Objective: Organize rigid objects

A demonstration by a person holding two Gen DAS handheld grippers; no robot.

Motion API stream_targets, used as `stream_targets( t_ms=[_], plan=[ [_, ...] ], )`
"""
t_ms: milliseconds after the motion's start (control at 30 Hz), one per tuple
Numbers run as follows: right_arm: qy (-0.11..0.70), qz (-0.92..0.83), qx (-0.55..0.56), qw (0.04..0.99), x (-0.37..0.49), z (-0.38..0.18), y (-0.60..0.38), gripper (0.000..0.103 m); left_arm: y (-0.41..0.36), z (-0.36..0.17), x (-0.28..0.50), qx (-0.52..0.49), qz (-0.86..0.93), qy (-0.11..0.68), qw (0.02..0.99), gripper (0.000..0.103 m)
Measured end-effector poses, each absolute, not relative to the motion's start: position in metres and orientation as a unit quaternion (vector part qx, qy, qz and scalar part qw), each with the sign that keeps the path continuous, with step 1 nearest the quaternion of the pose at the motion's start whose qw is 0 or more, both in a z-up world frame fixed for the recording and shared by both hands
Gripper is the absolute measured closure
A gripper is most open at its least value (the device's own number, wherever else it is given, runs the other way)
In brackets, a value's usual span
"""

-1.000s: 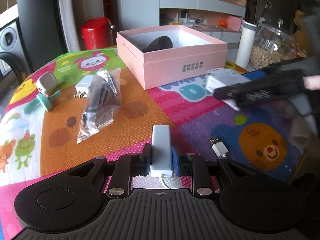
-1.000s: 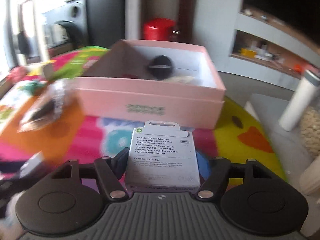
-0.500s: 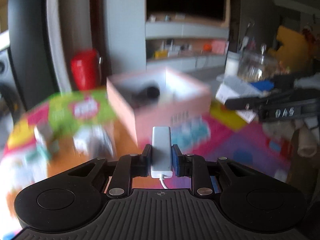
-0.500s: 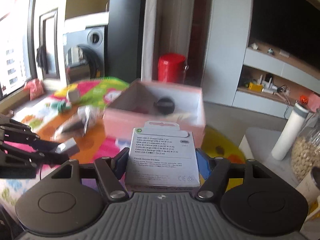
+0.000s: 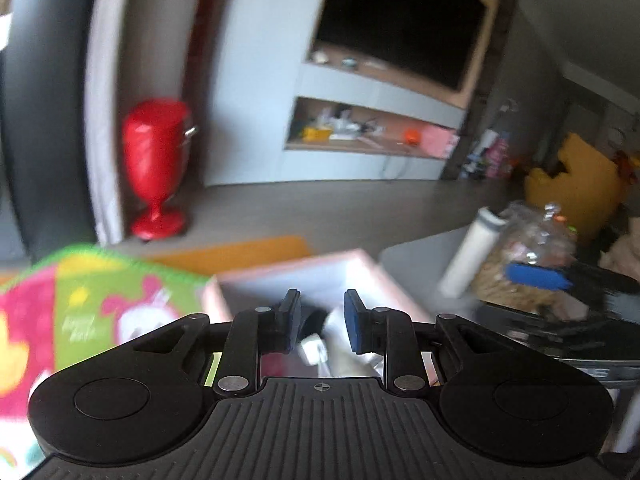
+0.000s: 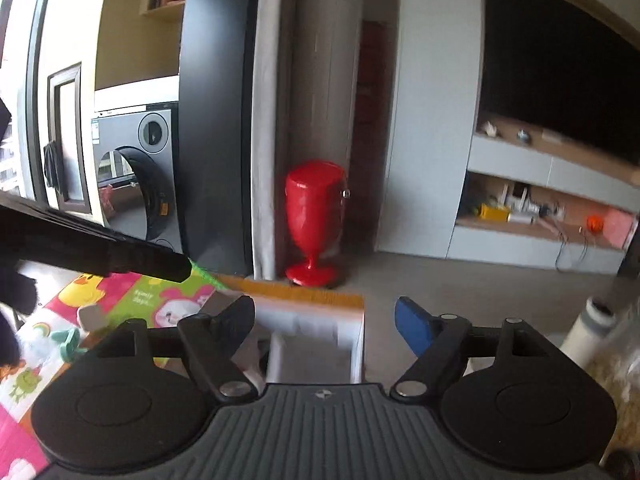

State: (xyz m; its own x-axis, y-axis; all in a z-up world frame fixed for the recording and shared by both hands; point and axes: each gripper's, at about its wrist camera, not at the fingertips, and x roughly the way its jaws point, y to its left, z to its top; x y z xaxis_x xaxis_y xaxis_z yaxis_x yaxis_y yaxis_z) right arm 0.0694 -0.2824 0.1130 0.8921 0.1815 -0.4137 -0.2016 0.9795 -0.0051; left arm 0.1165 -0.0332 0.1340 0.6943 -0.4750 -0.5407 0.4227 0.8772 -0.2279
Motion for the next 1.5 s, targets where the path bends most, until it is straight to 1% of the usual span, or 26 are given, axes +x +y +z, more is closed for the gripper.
stream_targets(
  t_ms=[67, 233, 333, 400, 467, 500, 567, 633, 767, 900, 1000, 1133, 1200, 1300, 1400, 1500],
  plan=[
    [0.224, 0.105, -0.035, 0.968, 0.054, 0.093, -0.286, 0.025, -0.013, 0.114, 0.108, -0.048, -0.212, 0.316, 0.924, 0.077],
    [0.247, 0.096, -0.101, 0.959, 0.029, 0.052, -0.274, 0.025, 0.020, 0.067, 0.084, -0.038, -0.164, 0.356, 0.919, 0.077],
    [0.261, 0.112, -0.107, 0.953, 0.023, 0.036, -0.259, 0.025, 0.024, 0.045, 0.079, -0.022, -0.146, 0.381, 0.913, 0.077],
    [0.268, 0.129, -0.102, 0.949, 0.024, 0.031, -0.247, 0.025, 0.025, 0.032, 0.080, -0.005, -0.136, 0.389, 0.911, 0.068],
    [0.274, 0.144, -0.098, 0.946, 0.024, 0.027, -0.234, 0.025, 0.022, 0.020, 0.081, -0.002, -0.137, 0.404, 0.904, 0.065],
    [0.276, 0.153, -0.099, 0.944, 0.023, 0.026, -0.227, 0.025, 0.024, 0.016, 0.077, 0.000, -0.139, 0.400, 0.906, 0.064],
    [0.278, 0.170, -0.106, 0.940, 0.019, 0.024, -0.213, 0.025, 0.021, 0.015, 0.066, 0.014, -0.141, 0.389, 0.910, 0.074],
    [0.275, 0.184, -0.119, 0.936, 0.014, 0.025, -0.197, 0.025, 0.028, 0.015, 0.050, -0.001, -0.149, 0.387, 0.910, 0.079],
    [0.266, 0.209, -0.149, 0.929, 0.008, 0.029, -0.168, 0.025, 0.062, 0.012, 0.013, -0.050, -0.155, 0.379, 0.911, 0.080],
    [0.266, 0.236, -0.166, 0.920, 0.016, 0.036, -0.136, 0.025, 0.109, 0.010, -0.018, -0.087, -0.093, 0.353, 0.927, 0.080],
    [0.272, 0.266, -0.164, 0.910, 0.030, 0.044, -0.106, 0.025, 0.137, 0.005, -0.028, -0.131, -0.072, 0.336, 0.930, 0.080],
    [0.305, 0.290, -0.140, 0.896, 0.067, 0.051, -0.056, 0.025, 0.154, -0.001, -0.033, -0.182, -0.064, 0.306, 0.932, 0.080],
    [0.330, 0.300, -0.122, 0.887, 0.094, 0.054, -0.029, 0.025, 0.157, -0.002, -0.035, -0.186, -0.060, 0.301, 0.933, 0.080],
    [0.338, 0.289, -0.113, 0.889, 0.135, 0.057, 0.012, 0.025, 0.158, -0.002, -0.035, -0.186, -0.059, 0.299, 0.934, 0.080],
    [0.355, 0.265, -0.113, 0.889, 0.181, 0.048, 0.056, 0.025, 0.162, -0.004, -0.040, -0.202, -0.050, 0.289, 0.934, 0.080],
    [0.365, 0.236, -0.144, 0.889, 0.212, 0.030, 0.088, 0.025, 0.175, -0.007, -0.047, -0.245, -0.030, 0.275, 0.929, 0.080]
  ],
)
